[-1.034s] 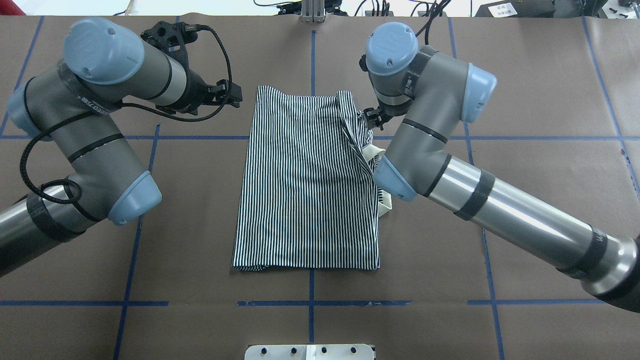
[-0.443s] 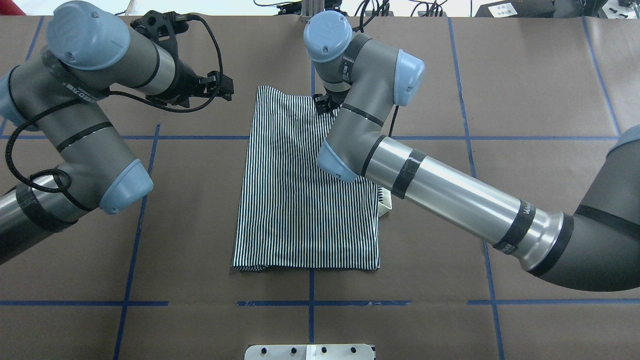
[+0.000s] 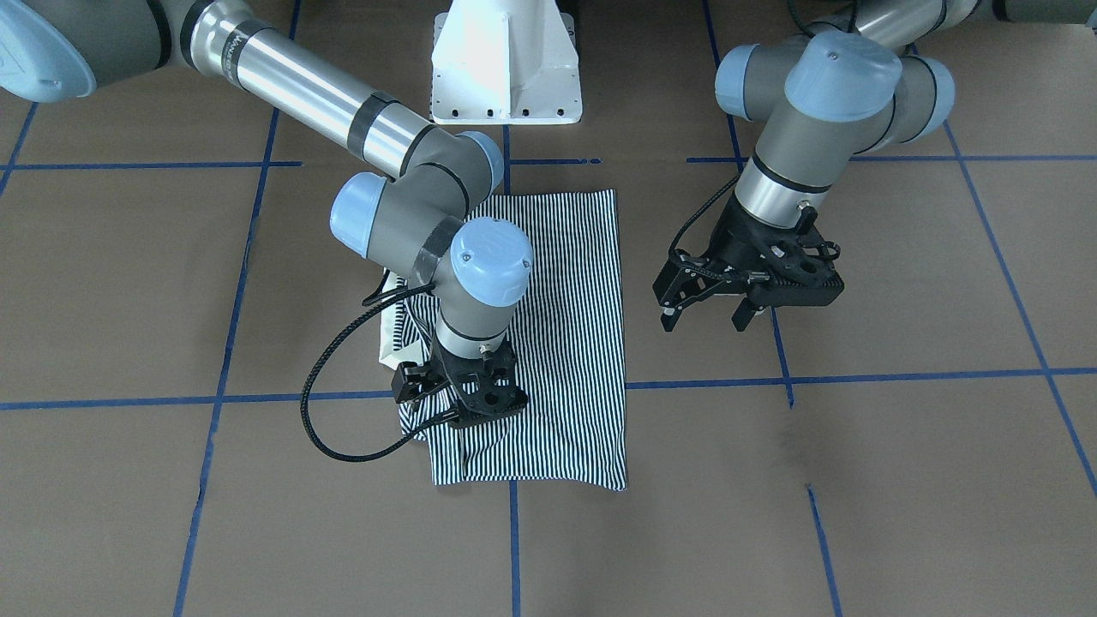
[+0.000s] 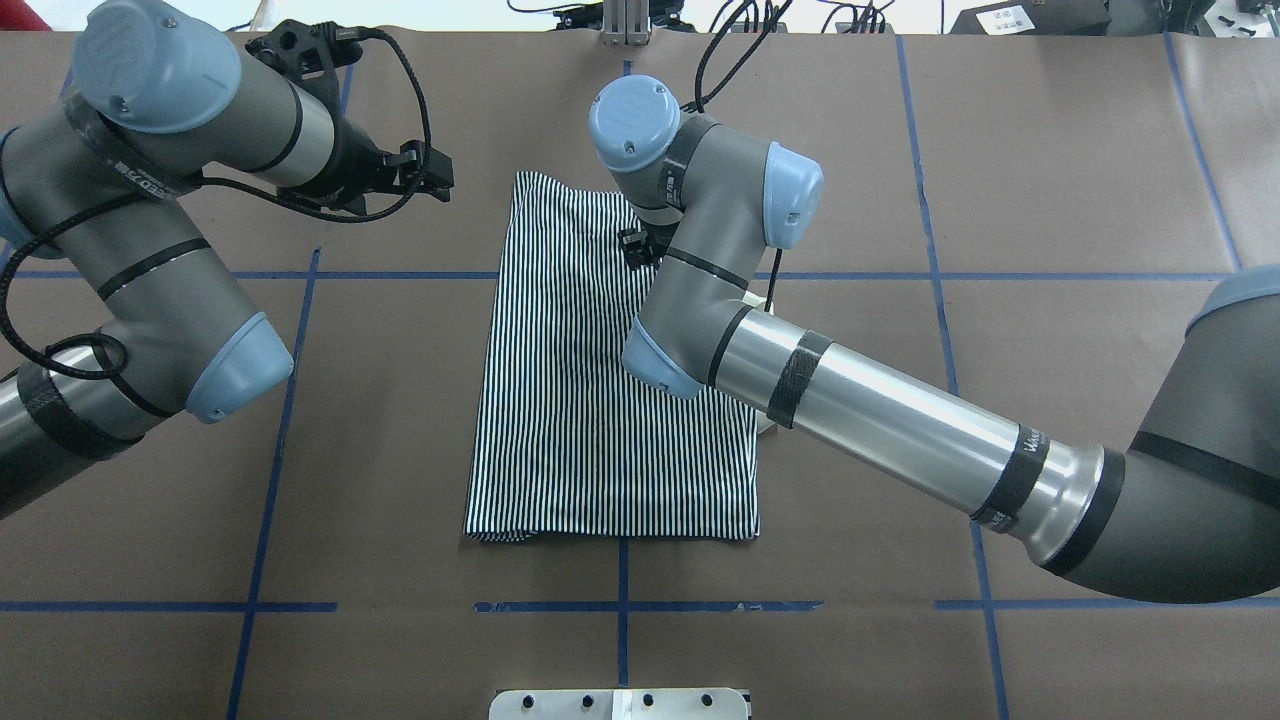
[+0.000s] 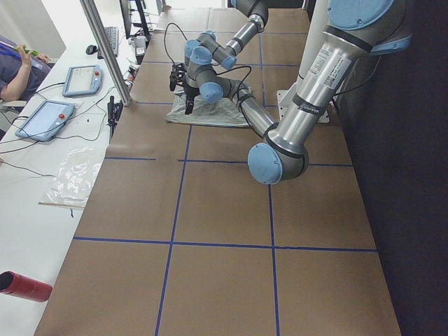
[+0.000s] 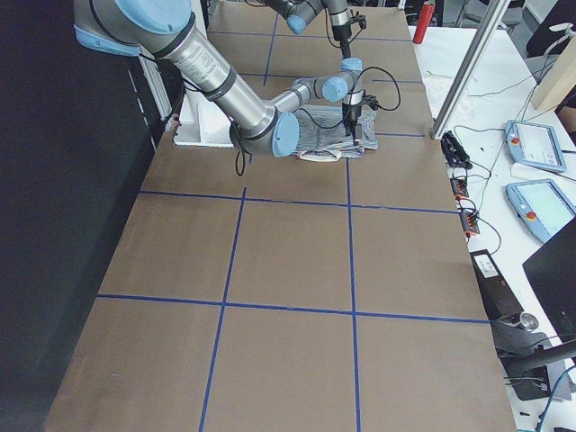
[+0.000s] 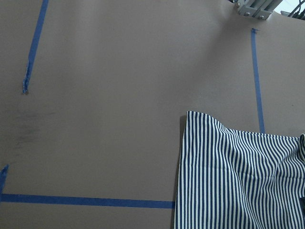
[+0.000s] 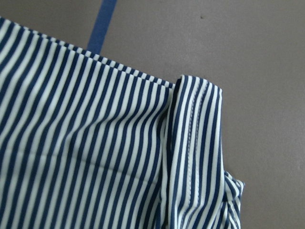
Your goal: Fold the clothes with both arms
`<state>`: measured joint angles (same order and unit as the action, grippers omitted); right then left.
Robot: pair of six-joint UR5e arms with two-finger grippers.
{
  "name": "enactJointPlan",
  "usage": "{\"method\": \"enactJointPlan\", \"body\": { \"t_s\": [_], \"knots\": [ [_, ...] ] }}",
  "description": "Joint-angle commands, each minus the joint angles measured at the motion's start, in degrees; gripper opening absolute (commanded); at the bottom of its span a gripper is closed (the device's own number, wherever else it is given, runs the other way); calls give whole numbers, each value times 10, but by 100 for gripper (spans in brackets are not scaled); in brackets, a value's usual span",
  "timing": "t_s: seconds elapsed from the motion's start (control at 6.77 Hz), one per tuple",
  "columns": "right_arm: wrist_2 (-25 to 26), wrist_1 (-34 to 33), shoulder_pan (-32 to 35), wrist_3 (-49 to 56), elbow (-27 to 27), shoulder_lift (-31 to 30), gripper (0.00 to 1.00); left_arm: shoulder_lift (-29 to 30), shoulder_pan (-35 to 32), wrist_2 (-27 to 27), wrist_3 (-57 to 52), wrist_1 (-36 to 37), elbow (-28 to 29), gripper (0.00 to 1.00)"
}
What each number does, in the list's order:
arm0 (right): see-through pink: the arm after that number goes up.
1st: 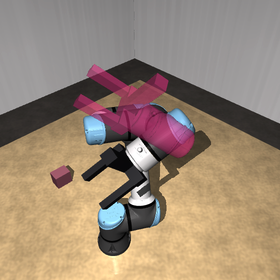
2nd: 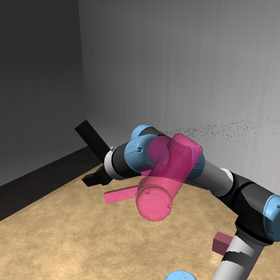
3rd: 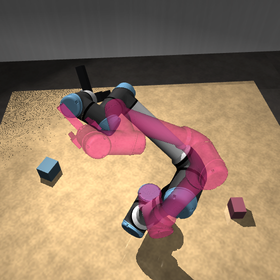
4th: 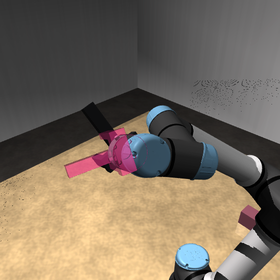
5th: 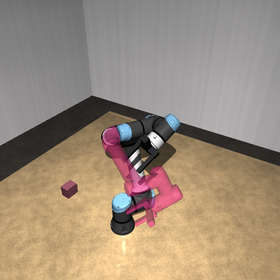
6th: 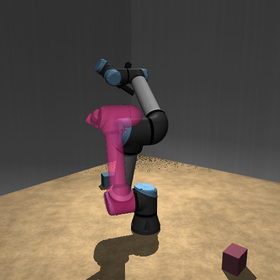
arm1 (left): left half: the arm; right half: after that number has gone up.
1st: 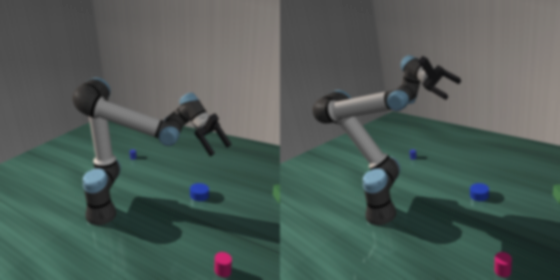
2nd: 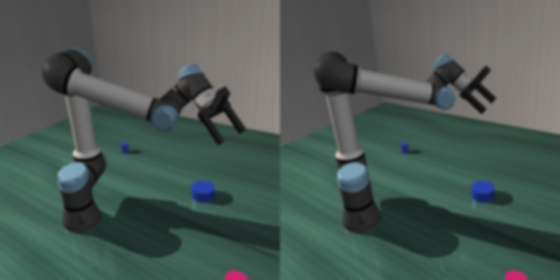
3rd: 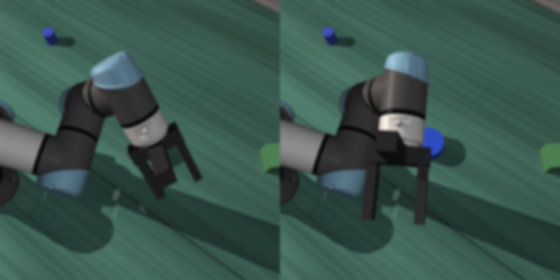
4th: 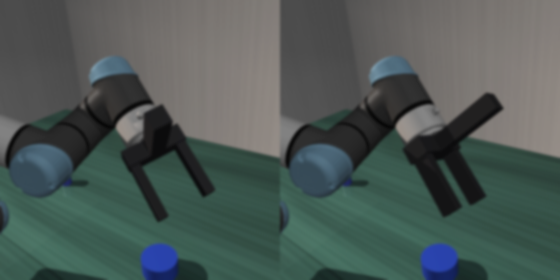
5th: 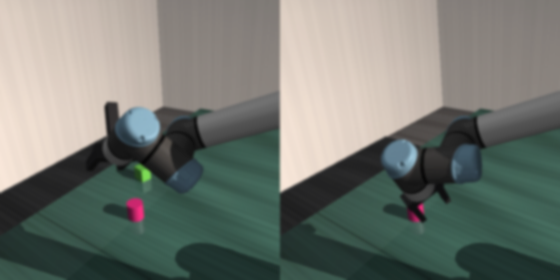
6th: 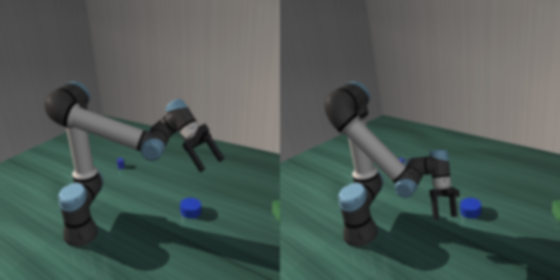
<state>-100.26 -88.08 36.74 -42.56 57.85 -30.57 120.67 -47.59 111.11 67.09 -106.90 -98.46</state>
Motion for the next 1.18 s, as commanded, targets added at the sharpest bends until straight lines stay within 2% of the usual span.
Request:
{"method": "enactJointPlan", "body": {
  "t_s": [0.0, 0.44, 0.74, 1.03],
  "knots": [
    [1, -1, 6, 18, -4, -3, 100, -1, 0, 1, 1, -1, 0, 100],
    [2, -2, 10, 26, -5, -15, 100, -1, 0, 11, 1, -1, -1, 100],
    [-2, -2, 36, 60, -4, -26, 100, -1, 0, 12, 1, -1, -2, 100],
    [-5, 8, 91, 136, 22, -86, 100, -1, 0, 10, 1, 1, -13, 100]
  ]
}}
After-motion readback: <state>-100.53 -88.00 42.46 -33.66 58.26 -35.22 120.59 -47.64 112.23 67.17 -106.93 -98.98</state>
